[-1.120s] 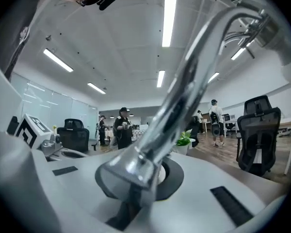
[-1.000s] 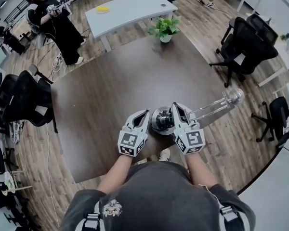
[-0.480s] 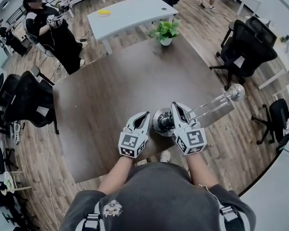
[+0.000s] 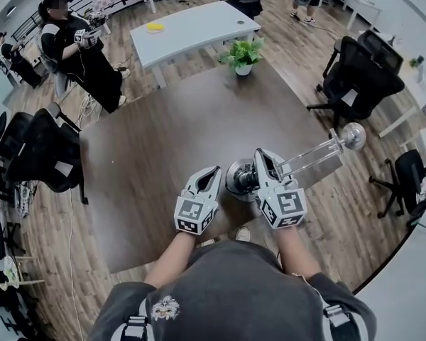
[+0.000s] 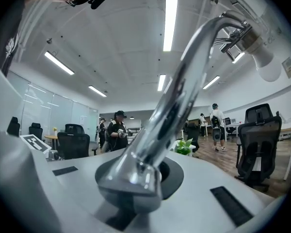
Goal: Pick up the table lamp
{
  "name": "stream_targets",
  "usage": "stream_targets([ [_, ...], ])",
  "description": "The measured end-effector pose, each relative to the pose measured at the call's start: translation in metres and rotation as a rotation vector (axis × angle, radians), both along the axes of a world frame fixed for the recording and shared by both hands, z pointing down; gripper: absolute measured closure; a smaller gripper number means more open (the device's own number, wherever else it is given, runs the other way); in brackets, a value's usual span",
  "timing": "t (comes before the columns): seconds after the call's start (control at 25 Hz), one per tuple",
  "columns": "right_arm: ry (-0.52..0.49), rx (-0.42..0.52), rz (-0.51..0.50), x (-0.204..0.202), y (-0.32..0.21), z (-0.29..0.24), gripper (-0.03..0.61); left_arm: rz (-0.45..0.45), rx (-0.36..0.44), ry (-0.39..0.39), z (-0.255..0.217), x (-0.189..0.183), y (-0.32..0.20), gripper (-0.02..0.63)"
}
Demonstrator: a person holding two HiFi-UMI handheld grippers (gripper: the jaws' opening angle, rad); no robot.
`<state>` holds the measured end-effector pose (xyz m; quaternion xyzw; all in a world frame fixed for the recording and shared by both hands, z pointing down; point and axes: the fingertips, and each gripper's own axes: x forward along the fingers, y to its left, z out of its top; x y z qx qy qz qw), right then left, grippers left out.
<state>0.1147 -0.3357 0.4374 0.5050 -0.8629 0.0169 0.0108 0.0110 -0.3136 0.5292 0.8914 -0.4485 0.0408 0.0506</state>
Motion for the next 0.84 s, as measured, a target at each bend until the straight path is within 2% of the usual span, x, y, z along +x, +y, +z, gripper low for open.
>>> stream_targets([
  [0.28,0.011,0.027,0.016,0.006,0.005,-0.007,0.557,0.003,0.015,0.001,-0.006,0.002,0.003,0.606],
  [0.84,0.029,0.02,0.041,0.007,0.014,-0.006,0.556,0.01,0.027,0.017,-0.012,-0.002,0.007,0.606],
])
